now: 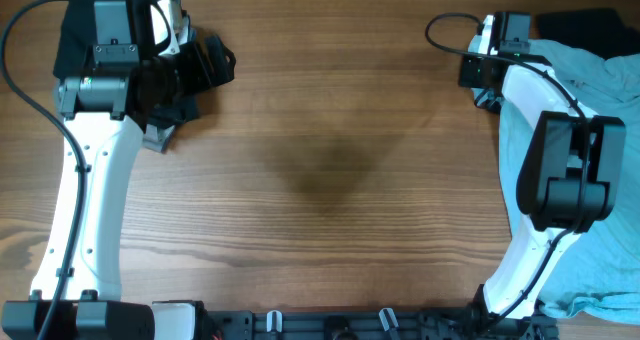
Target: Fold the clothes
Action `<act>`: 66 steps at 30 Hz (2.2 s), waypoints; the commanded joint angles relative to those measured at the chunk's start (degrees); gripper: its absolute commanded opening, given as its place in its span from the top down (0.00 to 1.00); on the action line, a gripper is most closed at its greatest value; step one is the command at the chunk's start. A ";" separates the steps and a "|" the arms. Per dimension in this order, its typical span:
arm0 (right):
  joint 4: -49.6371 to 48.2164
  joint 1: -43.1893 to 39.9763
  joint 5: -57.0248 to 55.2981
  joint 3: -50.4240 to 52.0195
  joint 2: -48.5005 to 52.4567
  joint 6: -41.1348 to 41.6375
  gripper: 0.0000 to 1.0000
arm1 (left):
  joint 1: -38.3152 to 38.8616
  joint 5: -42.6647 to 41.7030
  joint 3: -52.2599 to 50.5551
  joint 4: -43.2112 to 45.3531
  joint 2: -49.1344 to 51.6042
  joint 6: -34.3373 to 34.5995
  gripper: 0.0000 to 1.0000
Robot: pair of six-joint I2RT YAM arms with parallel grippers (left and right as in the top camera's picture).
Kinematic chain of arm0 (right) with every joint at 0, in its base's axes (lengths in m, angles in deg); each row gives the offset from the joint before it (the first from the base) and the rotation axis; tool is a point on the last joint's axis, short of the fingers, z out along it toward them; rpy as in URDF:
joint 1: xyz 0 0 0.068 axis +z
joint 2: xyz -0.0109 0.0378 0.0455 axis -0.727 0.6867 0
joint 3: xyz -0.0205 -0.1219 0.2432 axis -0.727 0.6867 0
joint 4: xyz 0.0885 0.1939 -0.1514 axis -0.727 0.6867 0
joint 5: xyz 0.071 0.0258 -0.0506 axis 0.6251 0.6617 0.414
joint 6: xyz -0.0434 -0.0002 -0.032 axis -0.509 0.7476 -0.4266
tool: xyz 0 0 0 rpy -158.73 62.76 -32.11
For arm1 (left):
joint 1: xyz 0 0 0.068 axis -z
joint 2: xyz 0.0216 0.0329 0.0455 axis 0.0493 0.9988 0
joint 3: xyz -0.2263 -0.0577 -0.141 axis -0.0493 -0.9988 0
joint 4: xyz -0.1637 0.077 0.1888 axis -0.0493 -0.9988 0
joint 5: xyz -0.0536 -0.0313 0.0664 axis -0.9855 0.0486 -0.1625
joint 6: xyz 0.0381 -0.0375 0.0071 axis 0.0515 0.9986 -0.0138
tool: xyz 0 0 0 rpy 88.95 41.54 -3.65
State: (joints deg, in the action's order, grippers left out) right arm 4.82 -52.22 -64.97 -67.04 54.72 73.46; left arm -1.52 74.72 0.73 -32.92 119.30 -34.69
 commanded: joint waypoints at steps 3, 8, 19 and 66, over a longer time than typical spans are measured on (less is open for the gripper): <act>0.52 -2.38 -6.08 -1.70 -14.14 3.15 0.96 | 0.46 -0.04 1.09 0.33 0.31 -1.18 0.02; -2.38 -4.15 -6.36 -1.70 -25.83 3.89 0.96 | 0.46 -0.02 1.09 0.37 0.31 -1.18 0.02; -6.38 8.63 23.34 -1.70 -34.49 4.22 0.96 | -3.06 -0.04 2.08 1.51 -6.84 -0.72 0.04; 29.20 15.96 6.88 -1.55 -29.49 22.56 0.91 | 10.58 -2.89 2.16 26.82 40.89 -7.85 0.95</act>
State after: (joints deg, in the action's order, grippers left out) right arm 33.96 -36.09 -59.03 -68.16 22.83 94.57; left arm 8.73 73.45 2.31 -7.81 157.00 -43.69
